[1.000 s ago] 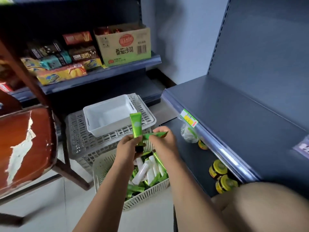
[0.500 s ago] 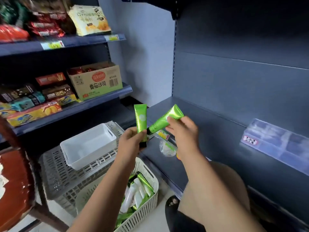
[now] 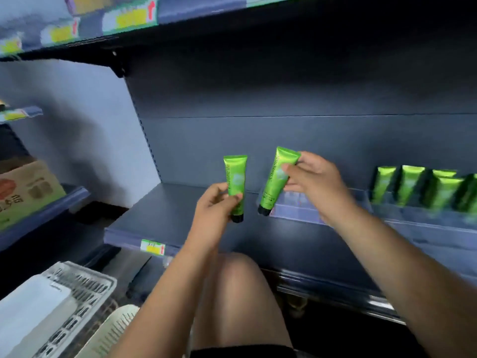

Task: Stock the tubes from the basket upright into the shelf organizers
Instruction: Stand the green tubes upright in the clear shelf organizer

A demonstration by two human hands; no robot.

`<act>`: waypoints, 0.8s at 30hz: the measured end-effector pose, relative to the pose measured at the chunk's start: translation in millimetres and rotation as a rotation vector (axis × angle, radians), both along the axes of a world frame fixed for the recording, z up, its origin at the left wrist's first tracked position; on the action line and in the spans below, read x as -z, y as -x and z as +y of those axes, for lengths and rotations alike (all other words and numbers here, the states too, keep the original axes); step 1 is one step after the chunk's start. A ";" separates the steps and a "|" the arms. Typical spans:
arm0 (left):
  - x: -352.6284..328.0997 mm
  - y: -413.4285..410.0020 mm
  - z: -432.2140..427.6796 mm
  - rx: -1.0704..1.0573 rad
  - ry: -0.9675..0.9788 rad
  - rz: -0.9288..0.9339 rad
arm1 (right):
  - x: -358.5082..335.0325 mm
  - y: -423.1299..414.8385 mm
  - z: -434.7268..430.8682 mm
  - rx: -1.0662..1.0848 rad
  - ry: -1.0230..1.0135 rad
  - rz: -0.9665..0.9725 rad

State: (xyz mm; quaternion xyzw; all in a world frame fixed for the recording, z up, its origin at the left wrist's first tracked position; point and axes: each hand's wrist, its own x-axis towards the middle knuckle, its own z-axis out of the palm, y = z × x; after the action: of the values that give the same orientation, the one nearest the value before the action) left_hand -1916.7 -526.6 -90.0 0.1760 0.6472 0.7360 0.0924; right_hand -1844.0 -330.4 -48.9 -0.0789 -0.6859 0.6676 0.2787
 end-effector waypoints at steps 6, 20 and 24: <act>-4.0 -41.2 125.2 0.258 0.026 0.014 | -4.6 -78.2 106.1 0.204 -0.125 -0.034; -0.5 -98.9 332.8 0.470 0.131 0.077 | -8.1 -193.4 265.8 0.526 -0.215 -0.151; 1.4 -97.4 356.7 0.455 0.139 0.084 | -6.4 -199.7 292.4 0.574 -0.253 -0.169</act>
State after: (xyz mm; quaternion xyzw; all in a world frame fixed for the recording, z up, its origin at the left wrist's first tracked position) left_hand -1819.3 -170.0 -91.4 0.3408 0.6432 0.6421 0.2406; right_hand -1644.3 -38.0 -42.5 -0.2889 -0.7338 0.4622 0.4054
